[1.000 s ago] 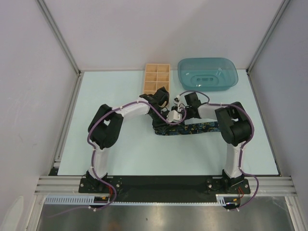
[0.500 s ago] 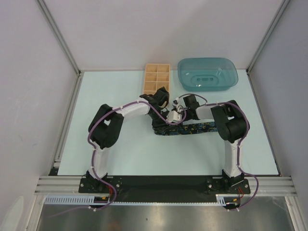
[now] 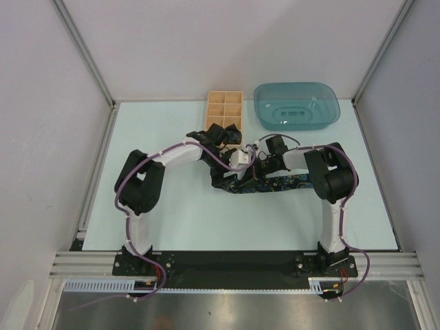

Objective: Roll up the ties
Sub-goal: Roll the tie at the center of the board.

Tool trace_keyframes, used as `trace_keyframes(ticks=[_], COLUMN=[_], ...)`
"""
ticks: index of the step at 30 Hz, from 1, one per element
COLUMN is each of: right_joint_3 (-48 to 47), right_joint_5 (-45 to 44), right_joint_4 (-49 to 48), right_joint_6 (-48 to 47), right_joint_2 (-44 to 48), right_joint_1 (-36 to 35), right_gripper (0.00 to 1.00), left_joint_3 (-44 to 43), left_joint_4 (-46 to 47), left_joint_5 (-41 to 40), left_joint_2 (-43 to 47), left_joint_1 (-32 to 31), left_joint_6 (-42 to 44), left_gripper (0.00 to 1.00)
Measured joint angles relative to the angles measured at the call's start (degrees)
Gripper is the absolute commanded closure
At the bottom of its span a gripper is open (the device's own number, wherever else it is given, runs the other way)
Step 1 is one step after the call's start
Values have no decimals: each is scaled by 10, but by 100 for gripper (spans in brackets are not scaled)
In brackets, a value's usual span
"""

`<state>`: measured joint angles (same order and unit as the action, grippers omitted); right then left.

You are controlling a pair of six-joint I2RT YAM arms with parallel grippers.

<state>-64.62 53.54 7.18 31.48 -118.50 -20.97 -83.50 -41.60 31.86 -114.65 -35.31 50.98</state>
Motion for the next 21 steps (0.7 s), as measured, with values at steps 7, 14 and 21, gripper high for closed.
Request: trace_keyframes(ticks=[7, 14, 21], right_joint_3=[-1, -18, -33], right_joint_5=[-19, -45, -72], right_joint_4=[31, 76, 111], right_joint_6=[-22, -48, -70], right_joint_2=[2, 3, 8], right_joint_1=[8, 8, 2], right_gripper=[100, 100, 100], left_joint_3=[22, 22, 4], left_joint_4=[31, 37, 36], left_joint_5=[3, 18, 34], left_joint_2=[37, 29, 1], left_joint_1=[26, 14, -5], left_joint_6=[-6, -4, -4], left_gripper=[8, 8, 17])
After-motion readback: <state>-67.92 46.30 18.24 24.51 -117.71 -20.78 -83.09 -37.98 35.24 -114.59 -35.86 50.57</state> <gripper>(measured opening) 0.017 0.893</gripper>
